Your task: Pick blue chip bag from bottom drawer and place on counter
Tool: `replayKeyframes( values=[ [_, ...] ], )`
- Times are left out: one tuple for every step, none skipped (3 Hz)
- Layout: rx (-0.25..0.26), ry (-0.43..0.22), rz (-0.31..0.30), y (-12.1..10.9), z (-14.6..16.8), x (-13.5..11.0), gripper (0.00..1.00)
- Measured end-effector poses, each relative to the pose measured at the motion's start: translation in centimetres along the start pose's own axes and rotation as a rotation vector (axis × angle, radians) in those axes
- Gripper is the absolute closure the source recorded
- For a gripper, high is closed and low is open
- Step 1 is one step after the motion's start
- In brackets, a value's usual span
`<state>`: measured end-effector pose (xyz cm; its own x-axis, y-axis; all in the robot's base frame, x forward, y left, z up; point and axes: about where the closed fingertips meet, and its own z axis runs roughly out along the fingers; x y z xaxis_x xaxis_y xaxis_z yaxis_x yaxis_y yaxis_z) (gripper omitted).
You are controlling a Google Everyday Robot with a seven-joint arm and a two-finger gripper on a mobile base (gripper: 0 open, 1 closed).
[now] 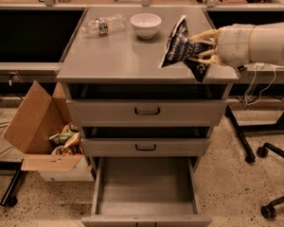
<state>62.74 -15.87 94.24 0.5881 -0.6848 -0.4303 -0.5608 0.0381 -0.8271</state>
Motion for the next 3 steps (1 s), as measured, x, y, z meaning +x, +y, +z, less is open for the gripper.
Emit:
replayKeyframes(
  values=[
    [-0.027,-0.004,0.002,-2.9,4.1,2.3,1.0],
    [-0.057,0.004,-0.003,-4.9,7.8,3.5,1.0],
    [-0.088,0.034,0.013,-5.9,11.2,4.8,0.84]
  ],
)
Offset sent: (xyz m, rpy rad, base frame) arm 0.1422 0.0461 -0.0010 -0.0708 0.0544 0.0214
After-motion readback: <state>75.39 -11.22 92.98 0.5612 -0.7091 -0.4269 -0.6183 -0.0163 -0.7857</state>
